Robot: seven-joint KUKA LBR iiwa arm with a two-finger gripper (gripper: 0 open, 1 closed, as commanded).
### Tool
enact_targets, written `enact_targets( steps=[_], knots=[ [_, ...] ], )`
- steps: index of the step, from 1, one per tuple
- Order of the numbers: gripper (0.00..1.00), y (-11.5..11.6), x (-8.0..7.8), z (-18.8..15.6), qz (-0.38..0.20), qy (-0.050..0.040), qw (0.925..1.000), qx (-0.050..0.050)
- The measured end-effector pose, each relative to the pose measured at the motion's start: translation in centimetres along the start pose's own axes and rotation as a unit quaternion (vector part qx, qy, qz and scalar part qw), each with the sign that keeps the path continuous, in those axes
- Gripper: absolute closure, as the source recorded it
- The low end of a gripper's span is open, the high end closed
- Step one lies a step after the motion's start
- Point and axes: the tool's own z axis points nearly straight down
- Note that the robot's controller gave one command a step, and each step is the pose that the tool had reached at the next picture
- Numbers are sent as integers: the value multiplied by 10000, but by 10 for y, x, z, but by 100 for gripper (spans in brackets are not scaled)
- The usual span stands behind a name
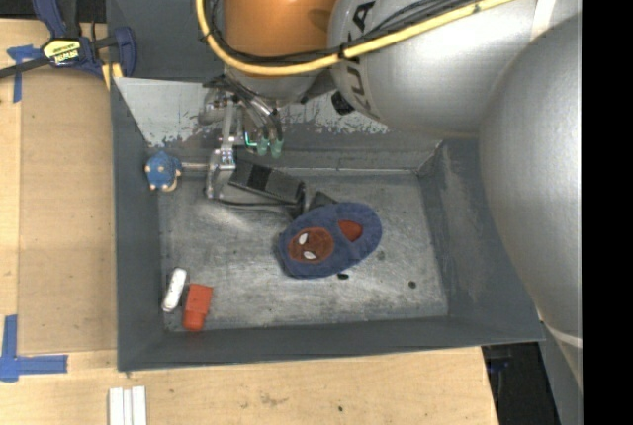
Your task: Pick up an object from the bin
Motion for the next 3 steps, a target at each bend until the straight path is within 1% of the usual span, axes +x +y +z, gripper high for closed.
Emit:
enact_targets(
  steps=[1, 2, 3],
  knots=[
    [0, -67, -8, 137, 0, -86, 10000, -15],
    [0, -80, -4, 126, 482, -61, 9988, -10],
    [0, -85, 4, 127, 961, -22, 9954, -3]
  ],
)
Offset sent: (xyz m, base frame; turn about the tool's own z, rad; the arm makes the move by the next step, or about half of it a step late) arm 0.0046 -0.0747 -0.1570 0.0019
